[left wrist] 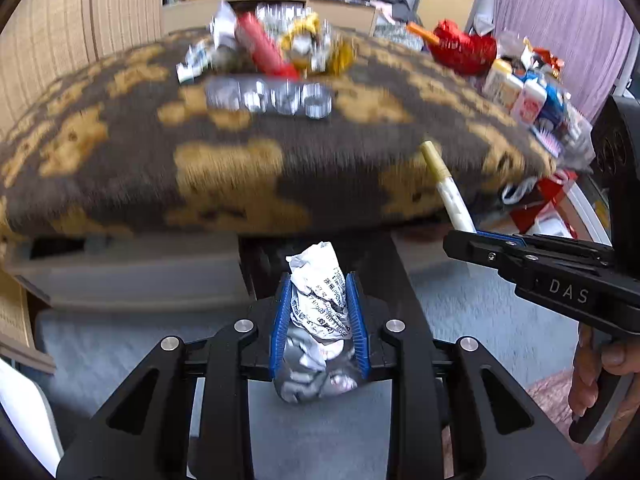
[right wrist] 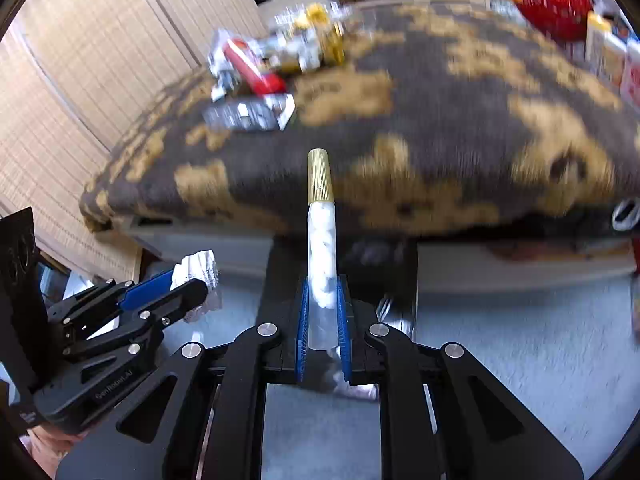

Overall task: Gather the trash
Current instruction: 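Lower the marker and wrapper into the metal bin and open both tools, then raise both tools back over the table, then grasp the red rainbow candy tube with the right tool while the left tool grasps the silver blister pack, then lower the candy tube and blister pack into the metal bin and open both tools, then raise both open tools back over the foil wrappers on the blanket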

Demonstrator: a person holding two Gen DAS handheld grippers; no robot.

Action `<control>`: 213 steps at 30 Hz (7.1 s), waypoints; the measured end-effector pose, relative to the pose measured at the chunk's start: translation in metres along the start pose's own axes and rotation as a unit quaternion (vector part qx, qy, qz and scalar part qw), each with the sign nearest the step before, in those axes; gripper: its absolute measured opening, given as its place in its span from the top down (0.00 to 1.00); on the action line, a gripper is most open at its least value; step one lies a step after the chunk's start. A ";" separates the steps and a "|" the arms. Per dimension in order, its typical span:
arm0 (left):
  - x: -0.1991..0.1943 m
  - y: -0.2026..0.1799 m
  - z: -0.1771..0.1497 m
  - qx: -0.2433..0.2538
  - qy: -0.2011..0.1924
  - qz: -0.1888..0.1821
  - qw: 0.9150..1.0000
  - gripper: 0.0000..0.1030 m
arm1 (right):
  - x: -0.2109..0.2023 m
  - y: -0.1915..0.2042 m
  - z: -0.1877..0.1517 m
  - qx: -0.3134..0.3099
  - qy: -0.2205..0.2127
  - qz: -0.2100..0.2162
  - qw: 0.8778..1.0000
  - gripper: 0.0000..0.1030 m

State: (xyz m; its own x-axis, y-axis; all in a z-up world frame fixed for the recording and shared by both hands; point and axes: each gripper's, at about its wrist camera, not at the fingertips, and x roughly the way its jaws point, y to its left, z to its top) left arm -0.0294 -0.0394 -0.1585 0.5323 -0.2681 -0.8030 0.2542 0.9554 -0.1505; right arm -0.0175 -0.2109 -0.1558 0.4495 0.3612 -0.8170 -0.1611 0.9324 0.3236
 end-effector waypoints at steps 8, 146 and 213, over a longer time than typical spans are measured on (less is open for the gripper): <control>0.049 -0.001 -0.035 0.003 0.070 -0.005 0.998 0.75 | 0.047 -0.015 -0.025 0.018 0.062 -0.024 0.998 0.86; -0.003 -0.007 -0.005 -0.020 -0.003 0.005 1.000 0.30 | -0.017 -0.010 0.000 0.012 -0.045 0.005 0.999 0.65; -0.006 0.063 0.089 -0.033 -0.025 0.064 0.997 0.10 | -0.008 -0.008 0.115 -0.008 -0.108 -0.115 0.987 0.12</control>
State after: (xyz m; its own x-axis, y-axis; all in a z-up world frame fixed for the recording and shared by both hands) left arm 0.0551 0.0111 -0.1113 0.5964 -0.1468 -0.7891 0.1280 0.9879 -0.0871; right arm 0.0816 -0.2229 -0.0972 0.6527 0.1307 -0.7463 -0.0457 0.9900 0.1335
